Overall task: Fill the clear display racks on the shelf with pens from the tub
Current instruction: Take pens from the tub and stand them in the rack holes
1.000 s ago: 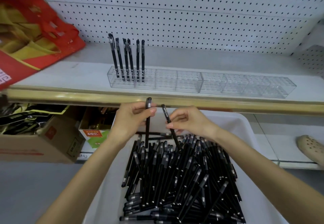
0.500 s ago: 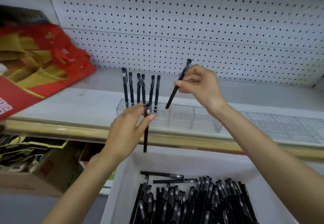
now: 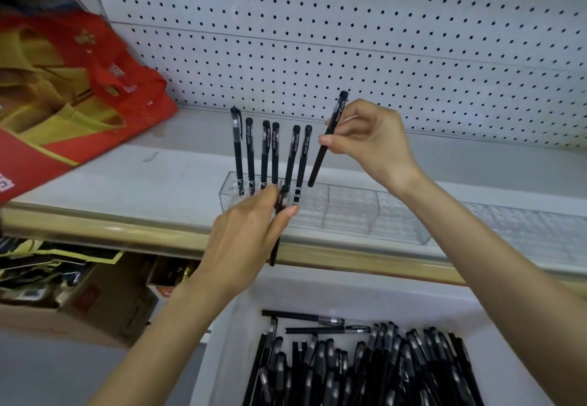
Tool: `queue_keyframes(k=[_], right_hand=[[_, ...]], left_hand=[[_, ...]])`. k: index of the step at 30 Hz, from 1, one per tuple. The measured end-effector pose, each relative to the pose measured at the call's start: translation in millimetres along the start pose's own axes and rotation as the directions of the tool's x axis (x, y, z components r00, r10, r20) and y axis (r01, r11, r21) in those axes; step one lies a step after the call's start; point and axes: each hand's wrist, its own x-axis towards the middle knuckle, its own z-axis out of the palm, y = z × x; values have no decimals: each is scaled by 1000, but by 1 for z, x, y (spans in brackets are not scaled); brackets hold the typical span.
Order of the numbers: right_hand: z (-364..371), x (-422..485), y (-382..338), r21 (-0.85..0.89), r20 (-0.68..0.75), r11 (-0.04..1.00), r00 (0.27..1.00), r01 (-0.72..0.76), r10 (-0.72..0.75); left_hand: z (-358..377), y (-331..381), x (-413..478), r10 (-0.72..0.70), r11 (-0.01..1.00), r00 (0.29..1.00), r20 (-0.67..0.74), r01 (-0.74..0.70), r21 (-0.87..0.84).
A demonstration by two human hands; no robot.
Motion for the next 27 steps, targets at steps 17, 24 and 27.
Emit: queue_keyframes(k=[17,24,27], right_hand=[[15,-6,27,-136,135,989,987,-65,83],[12,-11,29,-187,153,980,983,-71,100],[1,-17,24,-188,155,979,982,-78,108]], left_hand=[[1,-1,2,-73,995,997,15,74,-66],[-7,5,3,-90,986,995,39,94,-135],[-9,4,3,-68,983,995,72,79,-166]])
